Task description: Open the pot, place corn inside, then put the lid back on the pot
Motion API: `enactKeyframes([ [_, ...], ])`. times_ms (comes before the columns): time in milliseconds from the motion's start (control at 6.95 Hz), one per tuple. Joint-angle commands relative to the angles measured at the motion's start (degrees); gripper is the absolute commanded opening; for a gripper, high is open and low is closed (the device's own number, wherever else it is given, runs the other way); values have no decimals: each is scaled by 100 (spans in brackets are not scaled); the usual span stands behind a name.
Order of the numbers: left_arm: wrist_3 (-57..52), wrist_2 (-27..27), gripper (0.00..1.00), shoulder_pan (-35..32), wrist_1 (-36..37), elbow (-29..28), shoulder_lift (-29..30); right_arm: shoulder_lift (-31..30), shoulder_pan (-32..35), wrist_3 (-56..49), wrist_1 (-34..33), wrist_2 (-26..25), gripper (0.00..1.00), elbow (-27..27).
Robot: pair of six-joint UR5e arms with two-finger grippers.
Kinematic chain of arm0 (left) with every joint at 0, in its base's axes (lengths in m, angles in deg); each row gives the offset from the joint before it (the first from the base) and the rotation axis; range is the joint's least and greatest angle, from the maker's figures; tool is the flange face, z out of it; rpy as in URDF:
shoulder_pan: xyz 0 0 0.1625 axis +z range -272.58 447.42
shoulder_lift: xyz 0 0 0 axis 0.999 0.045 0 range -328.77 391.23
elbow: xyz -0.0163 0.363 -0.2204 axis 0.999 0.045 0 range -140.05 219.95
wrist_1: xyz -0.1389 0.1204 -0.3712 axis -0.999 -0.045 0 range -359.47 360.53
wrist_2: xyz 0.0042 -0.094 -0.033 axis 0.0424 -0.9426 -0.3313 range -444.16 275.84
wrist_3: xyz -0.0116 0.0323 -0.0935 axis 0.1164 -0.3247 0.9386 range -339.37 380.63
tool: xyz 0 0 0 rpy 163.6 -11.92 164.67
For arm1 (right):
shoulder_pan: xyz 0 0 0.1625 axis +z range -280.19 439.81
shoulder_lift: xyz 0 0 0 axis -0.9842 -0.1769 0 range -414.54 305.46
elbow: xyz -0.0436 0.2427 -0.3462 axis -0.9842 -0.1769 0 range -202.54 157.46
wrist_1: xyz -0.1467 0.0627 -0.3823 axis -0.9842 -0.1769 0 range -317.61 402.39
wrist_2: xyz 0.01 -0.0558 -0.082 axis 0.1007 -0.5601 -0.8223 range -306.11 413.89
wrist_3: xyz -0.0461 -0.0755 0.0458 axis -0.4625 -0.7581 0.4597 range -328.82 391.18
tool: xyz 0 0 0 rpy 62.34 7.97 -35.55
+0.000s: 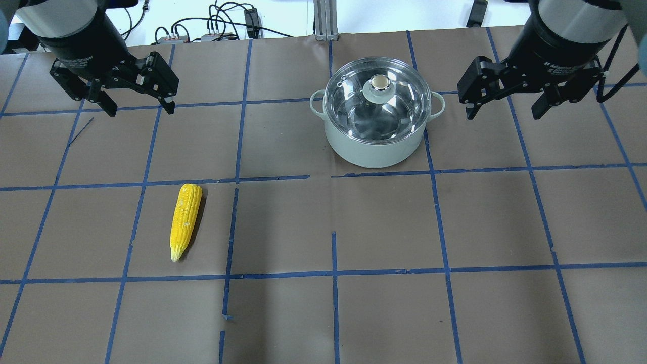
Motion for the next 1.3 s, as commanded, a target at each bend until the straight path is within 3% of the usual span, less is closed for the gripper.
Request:
enactKeyframes([
  [0, 8, 3, 100, -9, 0, 26, -20, 12, 0, -37, 4, 7, 100, 14],
  [576, 8, -6, 100, -9, 9, 17, 6, 29, 35, 33, -5, 50, 100, 23],
  [864, 16, -32, 100, -9, 9, 52, -11, 711, 506, 164, -914, 86, 100, -90],
  [1152, 43, -24, 100, -9, 9, 70, -20, 1431, 799, 288, -1269, 86, 99, -397],
])
